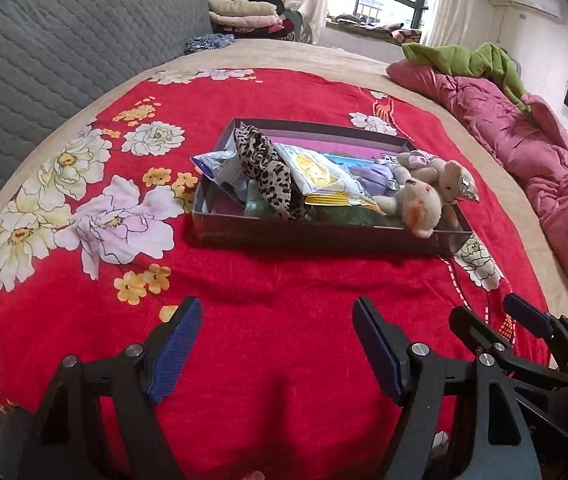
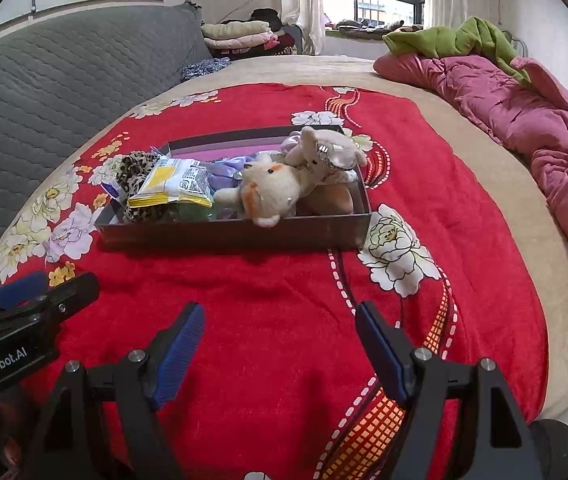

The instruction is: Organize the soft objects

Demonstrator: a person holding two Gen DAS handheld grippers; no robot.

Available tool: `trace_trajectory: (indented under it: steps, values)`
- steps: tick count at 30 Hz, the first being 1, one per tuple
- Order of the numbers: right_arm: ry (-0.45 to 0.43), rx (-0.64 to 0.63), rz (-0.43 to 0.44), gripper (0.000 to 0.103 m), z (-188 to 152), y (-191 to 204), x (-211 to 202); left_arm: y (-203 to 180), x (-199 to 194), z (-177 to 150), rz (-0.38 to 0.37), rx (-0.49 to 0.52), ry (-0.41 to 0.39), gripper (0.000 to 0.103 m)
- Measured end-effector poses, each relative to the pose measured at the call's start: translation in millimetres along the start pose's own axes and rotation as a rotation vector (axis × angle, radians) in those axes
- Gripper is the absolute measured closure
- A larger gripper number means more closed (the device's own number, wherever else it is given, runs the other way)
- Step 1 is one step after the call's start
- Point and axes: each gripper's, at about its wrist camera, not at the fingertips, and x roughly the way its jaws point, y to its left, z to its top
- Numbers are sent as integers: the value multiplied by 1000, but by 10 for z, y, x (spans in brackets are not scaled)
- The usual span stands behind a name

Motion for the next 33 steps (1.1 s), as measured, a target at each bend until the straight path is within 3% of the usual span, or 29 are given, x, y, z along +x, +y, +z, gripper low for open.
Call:
trace_trajectory:
  steps: [33]
  values:
    - [-5, -14, -9, 26, 2, 22, 7, 0, 5, 10, 19, 5, -1, 25]
